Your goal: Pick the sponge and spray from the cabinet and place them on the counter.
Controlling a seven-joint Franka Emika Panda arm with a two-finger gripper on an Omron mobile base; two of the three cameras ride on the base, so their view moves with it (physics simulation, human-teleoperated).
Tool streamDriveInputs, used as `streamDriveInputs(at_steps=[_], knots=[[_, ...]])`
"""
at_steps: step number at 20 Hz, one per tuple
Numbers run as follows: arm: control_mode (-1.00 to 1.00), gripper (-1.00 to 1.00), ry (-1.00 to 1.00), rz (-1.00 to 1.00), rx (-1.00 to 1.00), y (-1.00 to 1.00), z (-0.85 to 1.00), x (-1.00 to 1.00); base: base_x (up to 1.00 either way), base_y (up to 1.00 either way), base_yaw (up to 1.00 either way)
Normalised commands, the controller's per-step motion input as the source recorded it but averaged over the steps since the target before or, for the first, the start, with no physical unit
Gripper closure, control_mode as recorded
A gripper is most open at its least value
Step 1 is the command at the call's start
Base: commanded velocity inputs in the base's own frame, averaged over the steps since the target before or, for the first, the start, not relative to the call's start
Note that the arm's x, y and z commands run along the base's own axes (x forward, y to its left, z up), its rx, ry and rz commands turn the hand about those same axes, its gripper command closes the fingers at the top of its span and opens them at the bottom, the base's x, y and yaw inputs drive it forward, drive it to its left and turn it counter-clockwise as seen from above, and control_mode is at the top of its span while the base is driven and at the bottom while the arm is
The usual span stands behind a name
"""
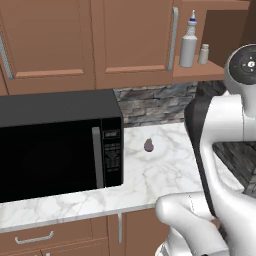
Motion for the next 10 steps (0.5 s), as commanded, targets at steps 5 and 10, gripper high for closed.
streamDriveInputs(at_steps=[5,10], knots=[[-1.0,-1.0,0.15,-0.09,-0.19,0.24,0.0,0.4,0.0,0.0,0.0],[-1.0,-1.0,0.14,-0.1,-0.21,0.17,0.0,0.44,0.0,0.0,0.0]])
